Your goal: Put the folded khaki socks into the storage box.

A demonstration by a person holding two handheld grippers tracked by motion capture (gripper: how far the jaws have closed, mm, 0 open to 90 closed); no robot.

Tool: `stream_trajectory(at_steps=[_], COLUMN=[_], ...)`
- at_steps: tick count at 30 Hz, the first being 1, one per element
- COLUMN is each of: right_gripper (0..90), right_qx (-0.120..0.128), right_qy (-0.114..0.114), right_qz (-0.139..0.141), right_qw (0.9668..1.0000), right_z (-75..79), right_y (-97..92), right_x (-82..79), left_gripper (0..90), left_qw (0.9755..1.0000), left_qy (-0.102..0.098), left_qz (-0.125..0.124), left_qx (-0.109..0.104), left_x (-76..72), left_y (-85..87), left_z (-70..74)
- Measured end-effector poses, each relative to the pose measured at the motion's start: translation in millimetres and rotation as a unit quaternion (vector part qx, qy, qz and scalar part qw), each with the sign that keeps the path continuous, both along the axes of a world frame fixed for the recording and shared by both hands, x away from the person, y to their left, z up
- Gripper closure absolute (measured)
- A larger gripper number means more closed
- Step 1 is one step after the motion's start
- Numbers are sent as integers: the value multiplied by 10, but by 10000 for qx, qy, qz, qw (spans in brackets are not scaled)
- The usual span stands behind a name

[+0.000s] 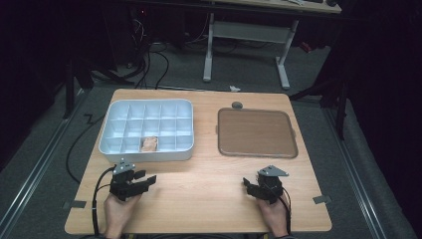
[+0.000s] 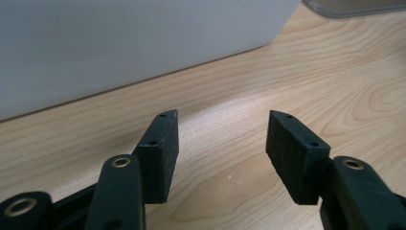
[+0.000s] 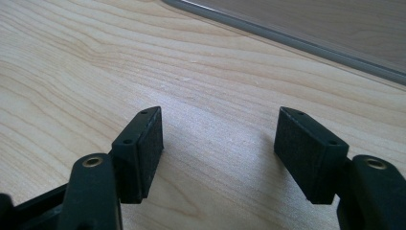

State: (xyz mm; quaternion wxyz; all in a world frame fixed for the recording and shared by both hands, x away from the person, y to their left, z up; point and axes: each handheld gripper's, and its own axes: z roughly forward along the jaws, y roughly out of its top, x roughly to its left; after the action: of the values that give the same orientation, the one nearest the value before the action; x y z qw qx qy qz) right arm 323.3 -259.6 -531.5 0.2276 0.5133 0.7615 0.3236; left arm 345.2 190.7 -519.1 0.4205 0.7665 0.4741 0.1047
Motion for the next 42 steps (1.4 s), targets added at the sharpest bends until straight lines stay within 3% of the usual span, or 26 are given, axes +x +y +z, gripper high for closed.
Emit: stream_trajectory(at_steps=[10, 14, 19, 26, 42], right_gripper=[339, 339, 339, 341, 341], right_qx=[-2, -1, 0, -4, -9], right_qy=[2, 2, 2, -2, -1], right_qz=[-4, -1, -4, -8, -6], right_qw=[10000, 10000, 10000, 10000, 10000], right_z=[0, 0, 0, -1, -1], right_y=[0, 0, 0, 1, 1], right_x=[0, 0, 0, 3, 2], left_gripper=[452, 441, 423, 364, 355], left_qw=[9989, 9964, 9937, 9934, 9934], left_qy=[-208, -346, -422, -510, -505], left_qz=[51, 72, 31, 99, 157], left_qx=[412, 765, 1035, 1023, 1022], left_x=[-22, -30, -40, -34, -33], left_y=[-108, -156, -214, -272, -274], left_z=[-72, -101, -147, -173, -175])
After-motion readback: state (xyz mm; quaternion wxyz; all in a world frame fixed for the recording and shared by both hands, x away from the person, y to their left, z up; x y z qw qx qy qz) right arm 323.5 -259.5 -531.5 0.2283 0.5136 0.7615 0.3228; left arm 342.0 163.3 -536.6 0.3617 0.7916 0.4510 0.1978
